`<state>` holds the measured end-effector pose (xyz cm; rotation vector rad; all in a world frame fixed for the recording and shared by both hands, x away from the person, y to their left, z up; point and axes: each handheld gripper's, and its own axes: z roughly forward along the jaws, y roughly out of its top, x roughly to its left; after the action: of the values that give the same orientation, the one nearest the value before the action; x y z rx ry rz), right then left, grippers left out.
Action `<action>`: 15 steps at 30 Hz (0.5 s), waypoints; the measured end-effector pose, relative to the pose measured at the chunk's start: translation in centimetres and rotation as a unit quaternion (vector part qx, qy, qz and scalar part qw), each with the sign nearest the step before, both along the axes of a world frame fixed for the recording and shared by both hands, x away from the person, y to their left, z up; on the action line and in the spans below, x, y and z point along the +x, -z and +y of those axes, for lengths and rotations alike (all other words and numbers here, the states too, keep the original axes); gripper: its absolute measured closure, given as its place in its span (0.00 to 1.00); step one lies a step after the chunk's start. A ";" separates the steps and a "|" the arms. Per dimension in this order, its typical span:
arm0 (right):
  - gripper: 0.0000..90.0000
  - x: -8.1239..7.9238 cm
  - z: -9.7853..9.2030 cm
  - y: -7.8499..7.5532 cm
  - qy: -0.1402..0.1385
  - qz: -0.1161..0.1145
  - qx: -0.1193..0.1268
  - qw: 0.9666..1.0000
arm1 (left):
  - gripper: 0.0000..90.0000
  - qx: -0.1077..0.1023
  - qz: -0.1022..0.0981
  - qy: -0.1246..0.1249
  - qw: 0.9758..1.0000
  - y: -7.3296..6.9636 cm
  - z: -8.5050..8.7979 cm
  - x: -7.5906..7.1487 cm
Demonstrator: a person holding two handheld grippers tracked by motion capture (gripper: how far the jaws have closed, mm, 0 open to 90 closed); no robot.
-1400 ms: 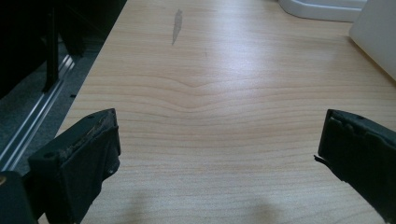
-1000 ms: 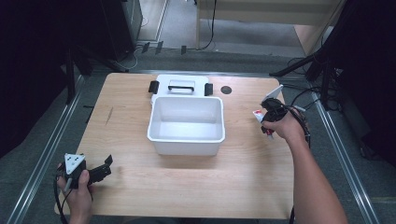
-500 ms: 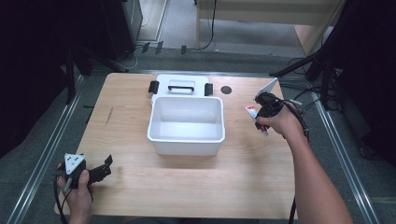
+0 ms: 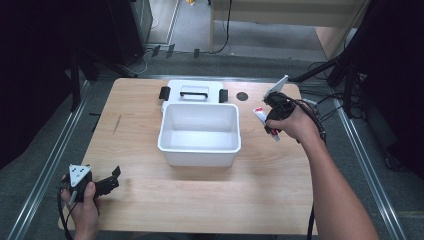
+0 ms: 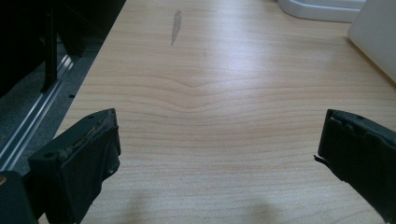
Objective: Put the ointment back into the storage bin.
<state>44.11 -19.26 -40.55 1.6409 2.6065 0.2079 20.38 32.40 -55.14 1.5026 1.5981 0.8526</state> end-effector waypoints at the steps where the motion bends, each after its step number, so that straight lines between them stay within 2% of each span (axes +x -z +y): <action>1: 0.80 0.0 0.2 -0.2 -0.003 -0.001 -0.001 1.000 | 0.00 0.000 0.000 0.000 1.000 0.0 0.0 0.0; 15: 0.80 -1.0 3.0 -3.5 -0.038 -0.013 0.003 0.999 | 0.00 -0.001 -0.001 0.001 1.000 0.0 0.0 0.0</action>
<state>43.09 -16.29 -37.08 1.5323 2.6538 0.2399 20.41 32.37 -55.16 1.5016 1.5966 0.8511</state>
